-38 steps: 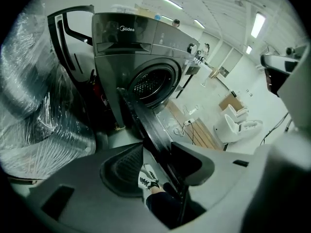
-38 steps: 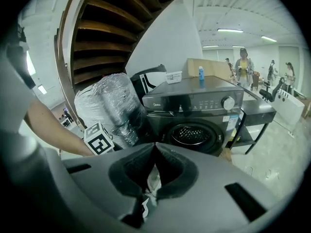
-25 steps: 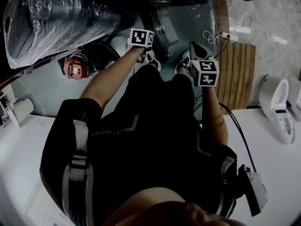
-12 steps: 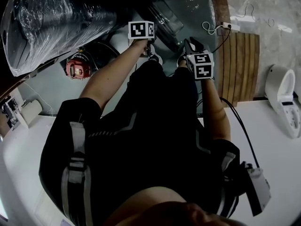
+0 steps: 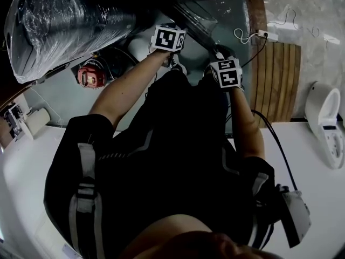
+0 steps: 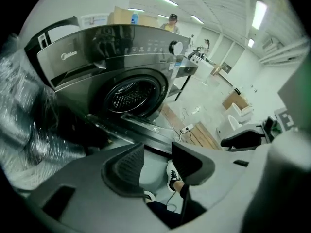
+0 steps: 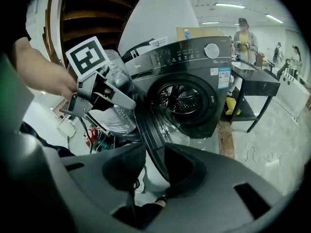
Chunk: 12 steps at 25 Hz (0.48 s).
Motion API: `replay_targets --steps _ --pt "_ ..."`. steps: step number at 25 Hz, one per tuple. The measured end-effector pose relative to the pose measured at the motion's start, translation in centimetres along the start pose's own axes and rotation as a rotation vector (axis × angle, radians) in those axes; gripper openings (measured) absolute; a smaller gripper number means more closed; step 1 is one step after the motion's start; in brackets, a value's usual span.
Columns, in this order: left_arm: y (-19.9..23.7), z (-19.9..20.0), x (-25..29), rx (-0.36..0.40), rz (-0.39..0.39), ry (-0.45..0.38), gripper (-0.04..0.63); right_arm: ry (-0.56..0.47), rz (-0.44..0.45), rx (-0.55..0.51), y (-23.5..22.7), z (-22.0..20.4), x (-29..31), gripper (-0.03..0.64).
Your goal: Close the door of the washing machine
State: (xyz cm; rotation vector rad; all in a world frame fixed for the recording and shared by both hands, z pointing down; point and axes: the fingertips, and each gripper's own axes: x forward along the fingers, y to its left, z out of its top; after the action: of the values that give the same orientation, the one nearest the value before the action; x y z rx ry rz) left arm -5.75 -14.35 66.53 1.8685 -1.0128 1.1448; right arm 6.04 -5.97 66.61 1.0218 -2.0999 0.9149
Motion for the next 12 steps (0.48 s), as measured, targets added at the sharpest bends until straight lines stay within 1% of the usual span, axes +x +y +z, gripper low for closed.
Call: replay_targets --steps 2,3,4,6,8,10,12 --pt "-1.0 1.1 0.3 0.086 -0.012 -0.015 0.179 0.004 0.007 -0.01 -0.9 0.0 0.6 0.124" --pt "-1.2 1.5 0.4 0.145 0.003 -0.021 0.179 0.007 0.009 -0.019 -1.4 0.0 1.0 0.125" --pt "-1.1 2.0 0.5 0.219 0.036 -0.029 0.179 0.011 0.012 -0.028 -1.9 0.0 1.3 0.126" --pt "-1.0 3.0 0.5 0.399 0.098 -0.038 0.179 0.02 0.018 -0.039 -2.7 0.0 1.9 0.126" --pt "-1.3 3.2 0.4 0.554 0.095 -0.015 0.179 0.036 0.025 -0.049 -3.5 -0.2 2.5 0.135" --pt "-1.2 3.1 0.4 0.663 0.085 0.028 0.179 0.049 0.034 -0.076 -4.0 -0.3 3.1 0.145" --pt "-0.5 3.2 0.4 0.766 0.115 0.072 0.179 0.059 0.04 -0.115 -4.5 -0.3 3.6 0.152"
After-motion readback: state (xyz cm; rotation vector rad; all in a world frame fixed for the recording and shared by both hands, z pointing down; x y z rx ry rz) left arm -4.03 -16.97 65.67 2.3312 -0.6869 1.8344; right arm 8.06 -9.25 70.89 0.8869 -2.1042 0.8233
